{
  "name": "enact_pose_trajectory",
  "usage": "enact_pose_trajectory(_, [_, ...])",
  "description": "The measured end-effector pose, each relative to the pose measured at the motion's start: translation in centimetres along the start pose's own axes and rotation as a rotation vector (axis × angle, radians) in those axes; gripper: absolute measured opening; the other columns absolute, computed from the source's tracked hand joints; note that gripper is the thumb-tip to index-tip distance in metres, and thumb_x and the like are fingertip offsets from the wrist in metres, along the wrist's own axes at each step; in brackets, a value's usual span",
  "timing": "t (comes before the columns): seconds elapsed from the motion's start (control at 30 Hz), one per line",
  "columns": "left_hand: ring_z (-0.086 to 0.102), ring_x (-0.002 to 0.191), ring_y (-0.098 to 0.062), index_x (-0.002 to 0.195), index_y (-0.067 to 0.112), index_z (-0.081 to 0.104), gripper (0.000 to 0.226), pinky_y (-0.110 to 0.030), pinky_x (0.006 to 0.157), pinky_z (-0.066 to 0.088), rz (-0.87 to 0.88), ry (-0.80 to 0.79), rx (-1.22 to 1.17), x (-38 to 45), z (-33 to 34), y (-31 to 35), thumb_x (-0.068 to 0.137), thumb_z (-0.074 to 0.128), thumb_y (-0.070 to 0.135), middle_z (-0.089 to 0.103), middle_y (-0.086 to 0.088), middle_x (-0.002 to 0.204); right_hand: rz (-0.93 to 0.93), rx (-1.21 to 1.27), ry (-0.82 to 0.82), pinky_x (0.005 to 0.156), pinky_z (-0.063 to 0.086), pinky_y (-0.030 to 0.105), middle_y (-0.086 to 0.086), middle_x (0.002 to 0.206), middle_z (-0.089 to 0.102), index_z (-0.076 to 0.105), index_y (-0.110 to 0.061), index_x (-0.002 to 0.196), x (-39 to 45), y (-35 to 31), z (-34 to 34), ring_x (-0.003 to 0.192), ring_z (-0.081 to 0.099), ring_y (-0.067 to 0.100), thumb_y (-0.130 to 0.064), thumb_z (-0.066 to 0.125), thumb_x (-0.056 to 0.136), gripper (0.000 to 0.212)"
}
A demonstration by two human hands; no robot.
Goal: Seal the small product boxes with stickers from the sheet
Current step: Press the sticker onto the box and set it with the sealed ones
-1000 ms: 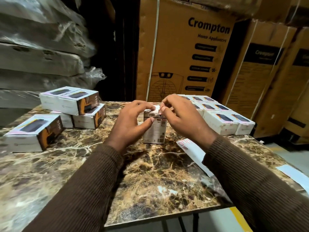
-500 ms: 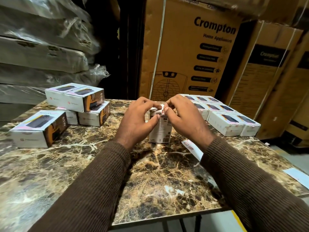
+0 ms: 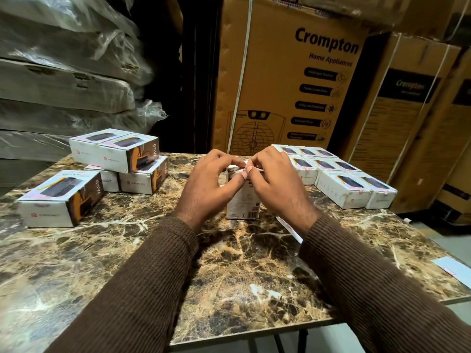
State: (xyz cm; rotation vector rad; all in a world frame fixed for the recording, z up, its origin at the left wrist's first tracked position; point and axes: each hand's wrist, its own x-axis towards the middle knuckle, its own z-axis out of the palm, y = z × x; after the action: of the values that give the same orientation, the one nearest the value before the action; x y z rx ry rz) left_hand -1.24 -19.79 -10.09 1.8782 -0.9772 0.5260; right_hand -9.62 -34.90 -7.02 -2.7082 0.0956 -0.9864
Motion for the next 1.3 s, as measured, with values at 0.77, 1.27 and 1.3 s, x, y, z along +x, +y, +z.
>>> enact_pose_trajectory(0.77, [0.059, 0.113, -0.006, 0.131, 0.027, 0.056, 0.042, -0.04, 0.097, 0.056, -0.039, 0.055, 0.0, -0.1, 0.9, -0.1, 0.094, 0.074, 0.036, 0.062, 0.014, 0.123, -0.096, 0.097, 0.186, 0.078, 0.055, 0.038, -0.013, 0.103, 0.06, 0.056, -0.031, 0.119, -1.2, 0.9, 1.0, 0.096, 0.057, 0.013, -0.029, 0.061, 0.1, 0.02])
enact_pose_trajectory(1.27, [0.059, 0.116, -0.006, 0.132, 0.028, 0.056, 0.044, -0.044, 0.099, 0.055, -0.05, 0.058, -0.011, -0.4, 0.6, 0.1, 0.094, 0.074, 0.038, 0.062, 0.015, 0.123, -0.134, 0.082, 0.261, 0.078, 0.051, 0.032, -0.008, 0.101, 0.061, 0.073, -0.02, 0.12, -1.6, 1.8, 1.8, 0.095, 0.055, 0.013, -0.032, 0.06, 0.102, 0.025])
enact_pose_trajectory(1.3, [0.059, 0.116, -0.006, 0.133, 0.027, 0.056, 0.044, -0.043, 0.099, 0.055, -0.048, 0.058, -0.01, -0.4, 0.6, 0.2, 0.094, 0.073, 0.039, 0.063, 0.014, 0.123, -0.131, 0.091, 0.258, 0.078, 0.051, 0.032, -0.008, 0.101, 0.061, 0.071, -0.022, 0.123, -1.6, 1.8, 1.8, 0.095, 0.055, 0.012, -0.033, 0.059, 0.102, 0.027])
